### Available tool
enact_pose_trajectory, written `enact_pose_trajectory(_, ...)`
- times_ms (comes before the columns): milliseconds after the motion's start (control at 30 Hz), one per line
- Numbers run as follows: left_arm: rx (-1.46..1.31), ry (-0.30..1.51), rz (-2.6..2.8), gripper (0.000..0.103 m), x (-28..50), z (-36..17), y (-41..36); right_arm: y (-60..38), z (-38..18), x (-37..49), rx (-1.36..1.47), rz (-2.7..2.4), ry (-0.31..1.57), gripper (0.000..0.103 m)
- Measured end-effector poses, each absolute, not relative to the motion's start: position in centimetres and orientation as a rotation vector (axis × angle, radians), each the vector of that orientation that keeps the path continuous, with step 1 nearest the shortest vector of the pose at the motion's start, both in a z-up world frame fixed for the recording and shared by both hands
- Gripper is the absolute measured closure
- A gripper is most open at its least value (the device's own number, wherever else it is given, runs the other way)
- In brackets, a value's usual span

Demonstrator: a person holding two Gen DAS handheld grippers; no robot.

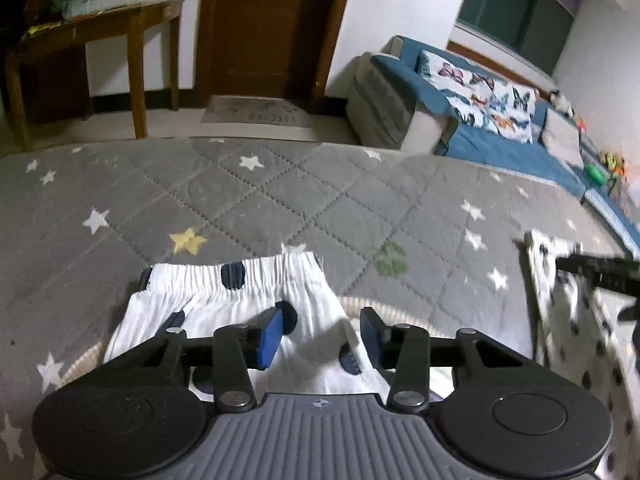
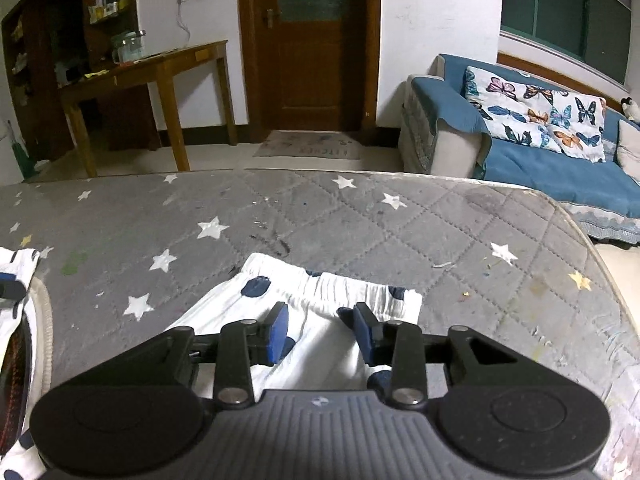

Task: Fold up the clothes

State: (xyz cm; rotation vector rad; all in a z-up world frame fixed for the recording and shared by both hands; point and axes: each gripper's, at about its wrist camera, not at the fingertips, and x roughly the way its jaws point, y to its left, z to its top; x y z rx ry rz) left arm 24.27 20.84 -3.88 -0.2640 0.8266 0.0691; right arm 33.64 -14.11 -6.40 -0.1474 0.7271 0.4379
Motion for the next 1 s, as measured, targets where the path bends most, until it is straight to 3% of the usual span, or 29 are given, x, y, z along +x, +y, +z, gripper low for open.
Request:
enact_pose_trajectory(67,-0.273,0.817,0.069,0.059,24.0,-3.9,21.0,-14.0,-6.3,33.3,-0.154,0.449,0.722,0.067)
enact_pose_trajectory(133,-0.278,0.800,0.092,0.072,23.6,-4.1,21.2,-14.1,-6.0,32.9,-0.142,0.463,0.717,0.067)
enact_pose_trajectory(400,-0.221,0.811,0.155,0.072,24.0,-3.8,19.8,-13.5,-5.6,31.8,-0.150,0.492,0.705,0.060)
enact_pose_trajectory(467,-0.198,0.813,0.180,0.085,24.0,-3.9,19.5,-13.4,-5.7,31.7,-0.155,0.489,0.704,0.060)
enact_pose_trajectory(500,-0.194,0.811,0.189,0.100,24.0,-3.9,19.5,-13.3,-5.7,31.6,-0.155,0.490,0.703,0.060)
enact_pose_trajectory(1000,-0.527,0.700,0.118,0.100,26.0,-4.2,22.9,-14.0,-6.6,31.1,-0.157,0.496,0.720,0.058)
